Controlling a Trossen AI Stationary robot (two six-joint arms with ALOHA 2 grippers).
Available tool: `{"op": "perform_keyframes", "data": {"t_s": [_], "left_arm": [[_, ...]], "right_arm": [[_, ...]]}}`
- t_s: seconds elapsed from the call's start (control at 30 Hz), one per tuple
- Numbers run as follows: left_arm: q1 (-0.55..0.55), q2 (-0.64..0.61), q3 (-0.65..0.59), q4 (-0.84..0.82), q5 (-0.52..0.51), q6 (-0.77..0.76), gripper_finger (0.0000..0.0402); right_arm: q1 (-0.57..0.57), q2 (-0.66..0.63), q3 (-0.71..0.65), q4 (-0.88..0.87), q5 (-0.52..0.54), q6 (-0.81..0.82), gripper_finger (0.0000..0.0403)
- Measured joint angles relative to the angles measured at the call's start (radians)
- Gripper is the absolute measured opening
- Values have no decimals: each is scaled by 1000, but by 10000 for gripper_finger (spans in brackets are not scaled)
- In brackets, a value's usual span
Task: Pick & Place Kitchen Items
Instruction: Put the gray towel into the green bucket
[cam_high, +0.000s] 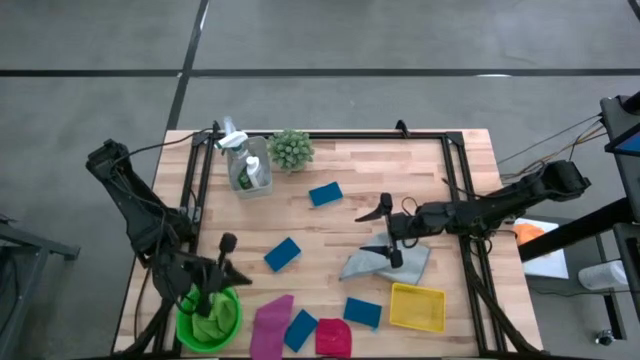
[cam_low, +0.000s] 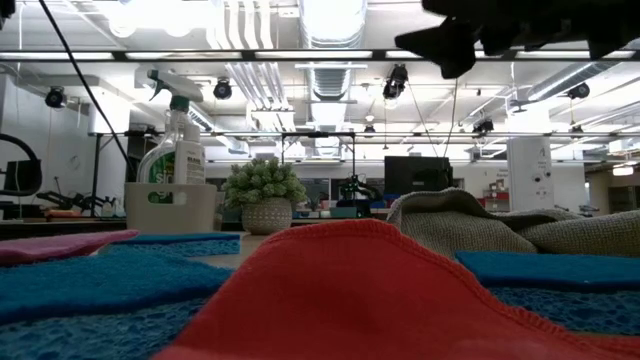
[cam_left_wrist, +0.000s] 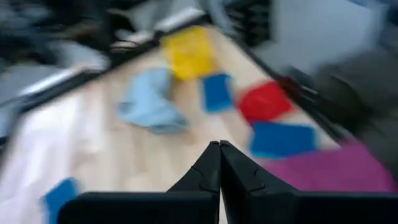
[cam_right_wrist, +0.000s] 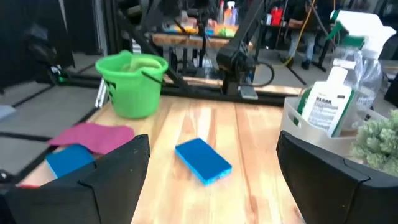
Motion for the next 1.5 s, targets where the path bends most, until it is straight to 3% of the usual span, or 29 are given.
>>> {"op": "perform_keyframes", "data": {"t_s": [0.1,0.17,0.27,0.37,0.47,0.57,0.83,1.17,1.5], "left_arm": [[1,-19,-73,154,-128,38,31],[4,-43,-162,352,-139,138,55],[28,-90,-325,691,-24,308,92],[81,-157,-452,894,116,338,122],[159,-229,-517,892,209,268,140],[237,-270,-552,854,276,228,145],[374,-284,-578,832,284,214,146],[391,-284,-578,812,226,262,146],[391,-283,-578,810,203,256,146]], "right_arm": [[0,54,36,4,1,-19,345],[0,93,57,1,0,-27,345],[0,152,90,1,-23,-41,345],[2,189,129,-1,-65,-48,345],[4,203,172,-66,-102,-45,345],[7,207,241,-256,-104,-16,345],[37,272,433,-744,-113,155,345],[115,427,495,-850,-156,265,345],[124,564,559,-1037,-55,308,345]]}}
